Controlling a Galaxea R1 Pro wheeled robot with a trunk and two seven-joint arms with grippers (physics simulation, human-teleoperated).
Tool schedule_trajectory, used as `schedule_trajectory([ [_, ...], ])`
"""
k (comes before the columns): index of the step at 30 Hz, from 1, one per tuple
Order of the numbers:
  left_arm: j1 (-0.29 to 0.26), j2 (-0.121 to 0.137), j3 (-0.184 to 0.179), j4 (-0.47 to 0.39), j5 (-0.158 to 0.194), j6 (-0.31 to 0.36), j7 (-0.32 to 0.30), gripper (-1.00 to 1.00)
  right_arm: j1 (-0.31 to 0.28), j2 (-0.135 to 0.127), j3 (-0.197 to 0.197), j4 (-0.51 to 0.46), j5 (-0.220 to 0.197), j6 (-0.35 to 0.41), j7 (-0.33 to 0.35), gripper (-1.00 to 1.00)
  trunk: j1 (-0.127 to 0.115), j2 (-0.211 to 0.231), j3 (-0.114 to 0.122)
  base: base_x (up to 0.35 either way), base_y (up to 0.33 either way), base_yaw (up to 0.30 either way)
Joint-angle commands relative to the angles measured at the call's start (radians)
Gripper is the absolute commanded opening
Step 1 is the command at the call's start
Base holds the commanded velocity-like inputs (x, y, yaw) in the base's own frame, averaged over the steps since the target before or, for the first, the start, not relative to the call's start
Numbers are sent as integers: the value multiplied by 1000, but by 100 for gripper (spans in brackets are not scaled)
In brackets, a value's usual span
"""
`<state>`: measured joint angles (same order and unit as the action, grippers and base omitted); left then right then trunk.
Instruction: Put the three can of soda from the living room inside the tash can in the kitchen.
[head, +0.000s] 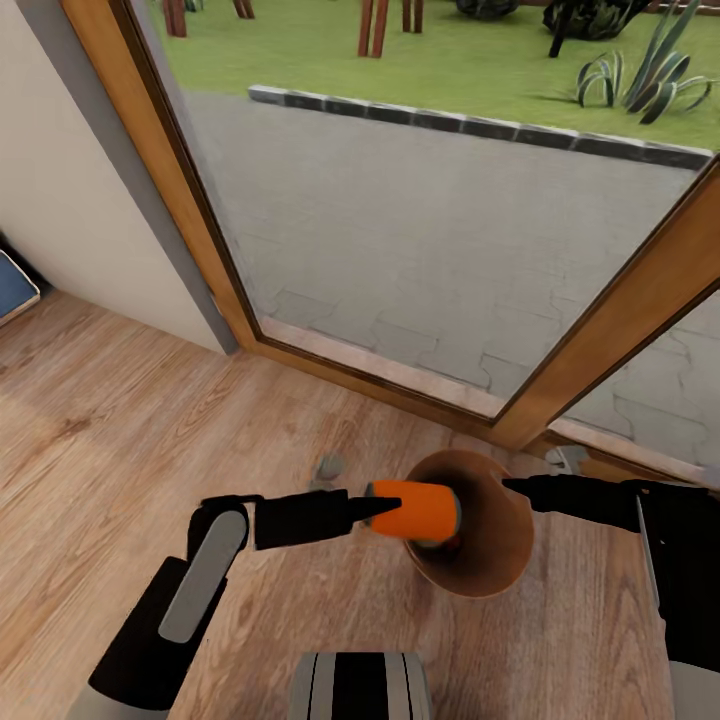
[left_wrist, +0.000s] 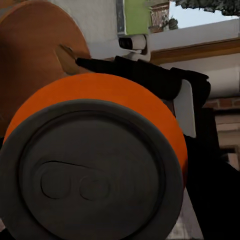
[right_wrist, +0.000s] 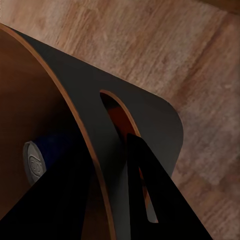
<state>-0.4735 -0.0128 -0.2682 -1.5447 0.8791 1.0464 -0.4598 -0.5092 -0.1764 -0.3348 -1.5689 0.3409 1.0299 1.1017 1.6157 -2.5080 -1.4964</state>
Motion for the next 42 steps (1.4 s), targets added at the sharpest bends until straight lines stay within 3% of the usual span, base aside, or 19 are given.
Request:
schedule_trajectory([
  [1,0,-5,0,0,2,0,9,-100,0,0,0,0,-22,17,2,-100,0,0,0,0,0,0],
  [7,-3,-79,1,2,0,-3,168,-100,0,0,0,0,-22,17,3,-100,0,0,0,0,0,0],
  [10,-4,-106,1,5,0,-4,187,-100,0,0,0,0,-22,17,4,-100,0,0,0,0,0,0],
  [16,-5,-142,1,12,4,-6,263,-100,0,0,0,0,-23,17,7,-100,0,0,0,0,0,0],
  [24,-5,-156,-6,25,4,-10,292,-100,0,0,0,0,-23,17,7,-100,0,0,0,0,0,0],
  [29,-5,-162,-96,22,2,-13,423,-100,0,0,0,0,-23,17,7,-100,0,0,0,0,0,0],
  [34,-6,-162,-121,18,1,-14,510,-100,0,0,0,0,-23,17,7,-100,0,0,0,0,0,0],
  [37,-9,-162,-157,16,1,-25,582,-100,0,0,0,0,-23,17,7,-100,0,0,0,0,0,0],
  [39,-8,-162,-201,16,2,-49,621,-100,0,0,0,0,-23,17,7,-100,0,0,0,0,0,0],
  [40,-8,-162,-251,15,6,-70,677,-100,0,0,0,0,-23,17,7,-100,0,0,0,0,0,0],
  [42,-8,-162,-283,15,12,-87,729,-100,0,0,0,0,-23,17,7,-100,0,0,0,0,0,0],
])
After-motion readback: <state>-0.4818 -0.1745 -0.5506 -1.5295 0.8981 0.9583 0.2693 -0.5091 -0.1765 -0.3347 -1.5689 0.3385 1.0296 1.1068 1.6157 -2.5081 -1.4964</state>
